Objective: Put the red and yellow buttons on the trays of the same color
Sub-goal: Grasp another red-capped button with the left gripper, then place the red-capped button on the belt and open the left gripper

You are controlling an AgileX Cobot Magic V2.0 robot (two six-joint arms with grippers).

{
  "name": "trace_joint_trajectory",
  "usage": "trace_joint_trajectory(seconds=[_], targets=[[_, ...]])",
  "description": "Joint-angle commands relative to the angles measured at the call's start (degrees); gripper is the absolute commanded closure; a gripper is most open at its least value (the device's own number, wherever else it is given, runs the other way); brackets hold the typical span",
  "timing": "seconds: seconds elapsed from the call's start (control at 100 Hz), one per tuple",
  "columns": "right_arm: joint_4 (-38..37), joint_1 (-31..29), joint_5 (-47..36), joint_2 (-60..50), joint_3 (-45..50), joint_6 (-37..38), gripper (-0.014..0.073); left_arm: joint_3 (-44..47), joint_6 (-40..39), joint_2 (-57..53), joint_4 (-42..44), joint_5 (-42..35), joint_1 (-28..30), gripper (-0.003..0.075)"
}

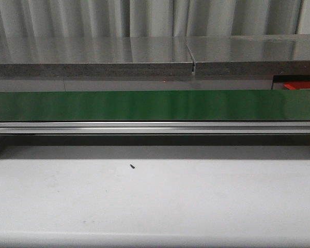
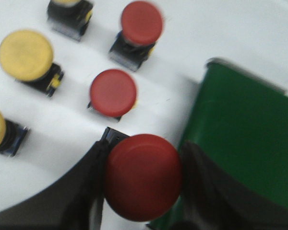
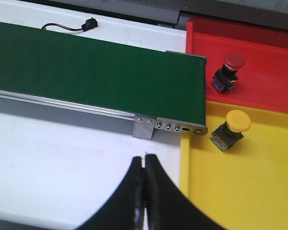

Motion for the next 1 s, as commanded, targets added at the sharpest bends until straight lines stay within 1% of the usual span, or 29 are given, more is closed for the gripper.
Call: trace_joint_trajectory(seconds=[0.0,0.09,0.23,0.44,0.62,0.92,0.99], targets=[[0.60,0.22,-3.33,-0.02,-1.32,-0.49,0.0662,-2.72,3.71,-5.60,-7.34,0.51,-0.05,0.0739],[0.60,0.22,-3.33,-0.02,-1.32,-0.49,0.0662,-2.75,5.78,-6.81,-10.98,2.24,-0.49,0.0739],[0.60,0.22,-3.33,-0.02,-1.32,-0.49,0.0662,-2.38,6.69,-6.27,-11.49,4.07,-2.37,0.0739],[0.60,0.22,-3.33,-0.02,-1.32,-0.49,0.0662,-2.13,6.78,-5.52,-11.49,2.26,-6.63,0.0739],[0.60,0.22,-3.33,-0.02,-1.32,-0.49,0.0662,-2.13,6.78,-3.52,-11.49,1.60,-8.88,0.0739],[0.60,0.22,-3.33,-0.02,-1.32,-0.49,0.0662,-2.13,6.78,-0.14,-11.88,2.59,-9.18,0.0736],[0.60,0.22,-3.33,-0.02,-1.32,-0.49,0.0662,-2.13,6.78,-0.14,-12.18,2.73,-9.18,0.0699]])
